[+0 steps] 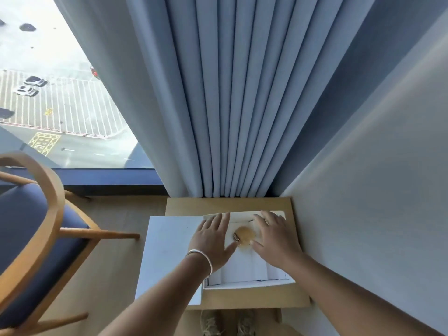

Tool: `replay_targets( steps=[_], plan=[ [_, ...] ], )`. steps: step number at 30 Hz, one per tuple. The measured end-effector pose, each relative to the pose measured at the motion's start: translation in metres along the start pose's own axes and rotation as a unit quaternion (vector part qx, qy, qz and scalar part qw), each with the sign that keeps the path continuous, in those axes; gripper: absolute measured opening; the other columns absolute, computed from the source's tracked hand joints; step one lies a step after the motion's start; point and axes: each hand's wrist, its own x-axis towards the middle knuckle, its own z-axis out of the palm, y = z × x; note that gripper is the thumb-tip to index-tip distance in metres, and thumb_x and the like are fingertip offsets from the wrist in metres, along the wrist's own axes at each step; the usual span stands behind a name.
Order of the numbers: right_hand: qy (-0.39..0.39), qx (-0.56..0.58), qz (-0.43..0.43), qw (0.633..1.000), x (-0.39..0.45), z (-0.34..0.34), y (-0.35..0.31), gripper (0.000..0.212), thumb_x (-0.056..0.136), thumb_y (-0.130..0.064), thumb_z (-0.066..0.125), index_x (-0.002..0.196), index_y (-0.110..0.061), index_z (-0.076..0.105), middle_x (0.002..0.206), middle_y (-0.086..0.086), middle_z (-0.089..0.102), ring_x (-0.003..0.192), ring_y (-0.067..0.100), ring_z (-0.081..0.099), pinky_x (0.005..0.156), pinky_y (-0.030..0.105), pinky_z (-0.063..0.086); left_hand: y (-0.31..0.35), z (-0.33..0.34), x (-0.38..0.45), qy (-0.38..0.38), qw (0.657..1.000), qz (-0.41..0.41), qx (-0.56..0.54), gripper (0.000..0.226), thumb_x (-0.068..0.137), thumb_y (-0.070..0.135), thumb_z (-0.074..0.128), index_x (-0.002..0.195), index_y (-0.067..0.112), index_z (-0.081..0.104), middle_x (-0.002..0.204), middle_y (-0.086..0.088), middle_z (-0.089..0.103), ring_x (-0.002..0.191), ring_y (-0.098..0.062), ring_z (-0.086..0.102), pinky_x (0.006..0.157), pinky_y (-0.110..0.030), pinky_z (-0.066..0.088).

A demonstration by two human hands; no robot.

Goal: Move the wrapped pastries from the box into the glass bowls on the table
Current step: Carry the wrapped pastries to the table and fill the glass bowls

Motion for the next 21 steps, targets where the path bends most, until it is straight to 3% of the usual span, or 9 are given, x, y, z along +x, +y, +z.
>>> replay_targets(
  steps=[8,17,21],
  plan=[
    [-0.067,-0.042,0.016,0.997,0.033,0.057,0.049,0.082,0.083,-0.043,0.066,0.149,-0.024,0.022,0.154,0.005,0.027,0.143,0.025,0.019,0.117,0.037,0.020,0.004,0.077,0.044,-0.065,0.997,0.023,-0.030,0.081,0.090,0.057,0.042,0.150,0.020,0.002,0.156,-0.003,0.022,0.141,-0.022,0.021,0.114,-0.035,0.020],
    [-0.080,-0.104,0.015,0.991,0.064,0.109,0.076,0.086,0.076,-0.019,0.074,0.146,-0.023,0.024,0.156,0.011,0.020,0.146,0.031,0.012,0.118,0.039,0.016,0.015,0.150,0.094,-0.123,0.991,0.023,-0.043,0.088,0.087,0.054,0.051,0.150,0.023,-0.003,0.159,-0.008,0.009,0.145,-0.026,0.008,0.114,-0.039,0.018],
    [-0.096,-0.126,0.021,0.987,0.072,0.118,0.089,0.088,0.082,-0.021,0.072,0.150,-0.021,0.017,0.160,0.011,0.011,0.149,0.031,0.005,0.121,0.042,0.013,0.017,0.166,0.113,-0.126,0.991,0.023,-0.045,0.094,0.083,0.053,0.059,0.149,0.027,-0.003,0.159,-0.007,0.008,0.145,-0.025,0.008,0.113,-0.041,0.024]
  ],
)
